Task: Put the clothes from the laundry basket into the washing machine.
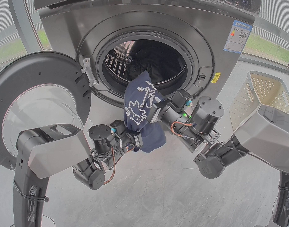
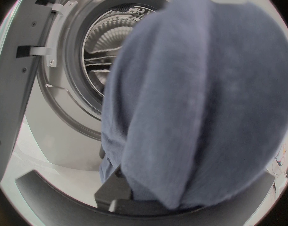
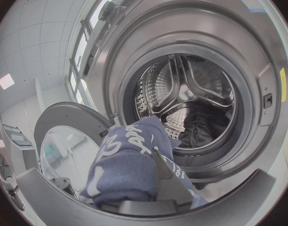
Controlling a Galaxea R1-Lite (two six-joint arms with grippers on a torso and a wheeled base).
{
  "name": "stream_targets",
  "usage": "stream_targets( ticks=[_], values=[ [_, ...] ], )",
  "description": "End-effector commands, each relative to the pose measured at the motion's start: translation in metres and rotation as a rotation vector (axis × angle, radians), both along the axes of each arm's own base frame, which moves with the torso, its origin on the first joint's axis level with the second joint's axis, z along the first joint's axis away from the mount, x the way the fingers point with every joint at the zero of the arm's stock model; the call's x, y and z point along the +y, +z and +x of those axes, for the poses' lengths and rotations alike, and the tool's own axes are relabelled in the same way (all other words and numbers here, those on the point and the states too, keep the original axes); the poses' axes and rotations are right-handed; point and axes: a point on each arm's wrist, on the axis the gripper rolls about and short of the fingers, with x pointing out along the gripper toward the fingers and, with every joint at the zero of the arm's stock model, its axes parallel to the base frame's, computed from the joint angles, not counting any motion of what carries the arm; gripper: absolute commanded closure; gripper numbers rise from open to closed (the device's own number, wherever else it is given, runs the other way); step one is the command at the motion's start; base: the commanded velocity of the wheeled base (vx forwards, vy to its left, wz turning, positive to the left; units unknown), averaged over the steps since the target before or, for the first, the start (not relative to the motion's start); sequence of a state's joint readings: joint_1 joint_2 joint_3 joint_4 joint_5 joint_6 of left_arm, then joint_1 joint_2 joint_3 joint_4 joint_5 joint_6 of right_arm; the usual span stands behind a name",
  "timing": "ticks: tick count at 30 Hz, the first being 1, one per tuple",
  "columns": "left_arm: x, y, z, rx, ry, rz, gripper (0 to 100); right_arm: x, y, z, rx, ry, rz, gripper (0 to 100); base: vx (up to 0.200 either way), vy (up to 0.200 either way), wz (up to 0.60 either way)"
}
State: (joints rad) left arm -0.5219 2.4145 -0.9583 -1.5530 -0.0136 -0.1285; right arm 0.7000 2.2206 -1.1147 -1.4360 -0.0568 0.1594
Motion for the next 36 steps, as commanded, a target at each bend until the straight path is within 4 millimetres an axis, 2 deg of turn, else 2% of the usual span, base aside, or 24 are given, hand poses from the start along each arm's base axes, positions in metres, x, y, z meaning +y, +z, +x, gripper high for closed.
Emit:
stream_targets(
  ticks=[1,3,6,12,16,25,26,30,33,34,36],
  values=[
    [0.012,0.024,0.0,-0.04,0.041,-0.032,100,-0.023,-0.007,0.012,0.032,-0.064,-0.016,100,0.0,0.0,0.0],
    [0.015,0.03,-0.001,-0.048,0.045,-0.039,100,-0.029,-0.011,0.015,0.042,-0.08,-0.023,100,0.0,0.0,0.0],
    [0.018,0.056,-0.012,-0.081,0.039,-0.077,100,-0.046,-0.024,0.026,0.075,-0.129,-0.046,100,0.0,0.0,0.0],
    [0.022,0.082,-0.029,-0.115,0.024,-0.102,100,-0.05,-0.051,0.037,0.118,-0.15,-0.076,100,0.0,0.0,0.0],
    [0.024,0.091,-0.036,-0.123,0.017,-0.121,100,-0.047,-0.06,0.037,0.122,-0.146,-0.079,100,0.0,0.0,0.0],
    [0.024,0.091,-0.035,-0.121,0.017,-0.128,100,-0.044,-0.053,0.034,0.104,-0.133,-0.067,100,0.0,0.0,0.0],
    [0.024,0.091,-0.035,-0.12,0.019,-0.129,100,-0.044,-0.051,0.033,0.095,-0.13,-0.062,0,0.0,0.0,0.0],
    [0.024,0.091,-0.036,-0.114,0.017,-0.136,100,-0.044,-0.047,0.03,0.07,-0.122,-0.047,0,0.0,0.0,0.0],
    [0.025,0.091,-0.037,-0.112,0.019,-0.134,100,-0.043,-0.043,0.02,0.07,-0.106,-0.05,0,0.0,0.0,0.0],
    [0.026,0.092,-0.04,-0.108,0.019,-0.131,100,-0.042,-0.039,0.004,0.08,-0.078,-0.062,0,0.0,0.0,0.0],
    [0.03,0.097,-0.046,-0.11,0.019,-0.132,100,-0.045,-0.035,-0.013,0.096,-0.045,-0.089,0,0.0,0.0,0.0]
  ],
)
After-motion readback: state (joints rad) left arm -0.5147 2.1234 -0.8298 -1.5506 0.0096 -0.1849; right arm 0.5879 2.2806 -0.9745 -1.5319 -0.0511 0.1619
